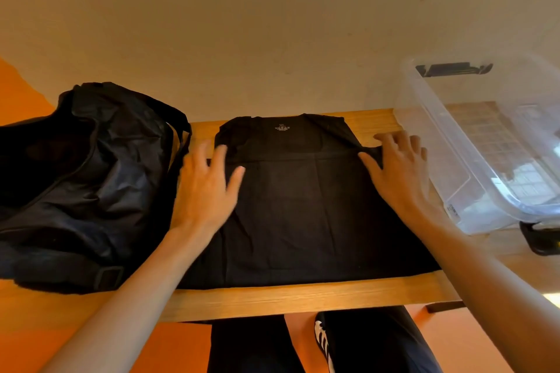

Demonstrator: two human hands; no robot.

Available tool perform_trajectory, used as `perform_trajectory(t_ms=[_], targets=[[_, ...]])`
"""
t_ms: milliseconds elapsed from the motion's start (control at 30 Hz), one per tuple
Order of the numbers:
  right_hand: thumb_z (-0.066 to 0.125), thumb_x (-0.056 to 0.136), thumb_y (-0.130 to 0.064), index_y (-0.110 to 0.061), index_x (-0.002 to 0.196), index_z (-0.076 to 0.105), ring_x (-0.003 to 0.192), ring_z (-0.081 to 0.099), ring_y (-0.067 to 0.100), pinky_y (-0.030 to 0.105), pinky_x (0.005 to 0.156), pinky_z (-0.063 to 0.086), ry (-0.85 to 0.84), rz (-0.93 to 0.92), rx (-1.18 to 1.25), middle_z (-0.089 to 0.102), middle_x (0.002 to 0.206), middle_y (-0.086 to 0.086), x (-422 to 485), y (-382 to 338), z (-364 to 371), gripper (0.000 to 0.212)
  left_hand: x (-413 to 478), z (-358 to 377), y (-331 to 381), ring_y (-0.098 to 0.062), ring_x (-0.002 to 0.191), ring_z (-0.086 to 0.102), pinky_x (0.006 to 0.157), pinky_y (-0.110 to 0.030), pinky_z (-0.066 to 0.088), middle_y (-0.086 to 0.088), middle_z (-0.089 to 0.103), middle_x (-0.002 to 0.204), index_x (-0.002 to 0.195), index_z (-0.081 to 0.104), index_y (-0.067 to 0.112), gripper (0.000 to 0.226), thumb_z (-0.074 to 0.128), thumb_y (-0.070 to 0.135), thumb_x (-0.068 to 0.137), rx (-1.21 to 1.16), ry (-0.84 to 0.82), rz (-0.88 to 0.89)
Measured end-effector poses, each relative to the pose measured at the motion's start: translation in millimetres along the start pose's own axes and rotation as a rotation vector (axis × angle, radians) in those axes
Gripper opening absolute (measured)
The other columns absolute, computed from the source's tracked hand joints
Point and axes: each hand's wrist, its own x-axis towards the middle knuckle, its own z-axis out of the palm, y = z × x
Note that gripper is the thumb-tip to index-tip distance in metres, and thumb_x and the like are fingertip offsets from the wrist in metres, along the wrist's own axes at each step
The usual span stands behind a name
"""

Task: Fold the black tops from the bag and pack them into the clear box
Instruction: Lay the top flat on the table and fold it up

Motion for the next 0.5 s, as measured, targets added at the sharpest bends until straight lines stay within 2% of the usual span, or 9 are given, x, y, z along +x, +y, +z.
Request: perform_trajectory(t_ms=[100, 200, 300, 500], targets=[[0.034, 0.1, -0.067, -0.026, 0.152, 0.044, 0.148, 0.03, 0.033, 0.051, 0.118, 0.028, -0.166, -0.177, -0.071, 0.037, 0.159, 0.01, -7.5, -21.8, -3.9, 0.067, -13.5, 4.8, 23.3, -0.035, 0.156, 0.014, 0.123, -0.051, 0.022, -0.015, 0.018, 0.168, 0.16, 0.03, 0.024, 0.073, 0.028, 0.066, 0.101, -0.002, -0.216, 0.153], [0.01, 0.096, -0.077, -0.036, 0.162, 0.015, 0.158, 0.0, 0.025, 0.047, 0.128, 0.006, -0.339, -0.277, -0.108, 0.008, 0.171, 0.005, -15.2, -45.1, 3.3, 0.078, -19.5, 18.9, 34.1, -0.029, 0.157, -0.01, 0.128, -0.049, 0.003, -0.007, -0.006, 0.172, 0.163, 0.006, 0.035, 0.082, 0.005, 0.077, 0.093, 0.044, -0.363, 0.182], [-0.005, 0.089, -0.08, -0.039, 0.162, -0.001, 0.156, -0.014, 0.021, 0.044, 0.128, -0.004, -0.433, -0.258, -0.116, -0.007, 0.171, 0.002, -19.7, -49.9, 13.3, 0.084, -22.3, 25.7, 29.4, -0.027, 0.157, -0.014, 0.127, -0.047, -0.003, -0.006, -0.011, 0.171, 0.163, -0.001, 0.036, 0.087, -0.003, 0.079, 0.087, 0.075, -0.414, 0.142], [-0.005, 0.089, -0.079, -0.041, 0.16, -0.009, 0.154, -0.022, 0.017, 0.044, 0.127, -0.009, -0.469, -0.2, -0.114, -0.019, 0.168, -0.001, -15.4, -27.0, 13.3, 0.08, -26.3, 22.9, 12.4, -0.026, 0.158, -0.008, 0.127, -0.047, -0.001, -0.007, -0.004, 0.172, 0.163, 0.004, 0.034, 0.092, -0.001, 0.083, 0.085, 0.128, -0.407, 0.107]])
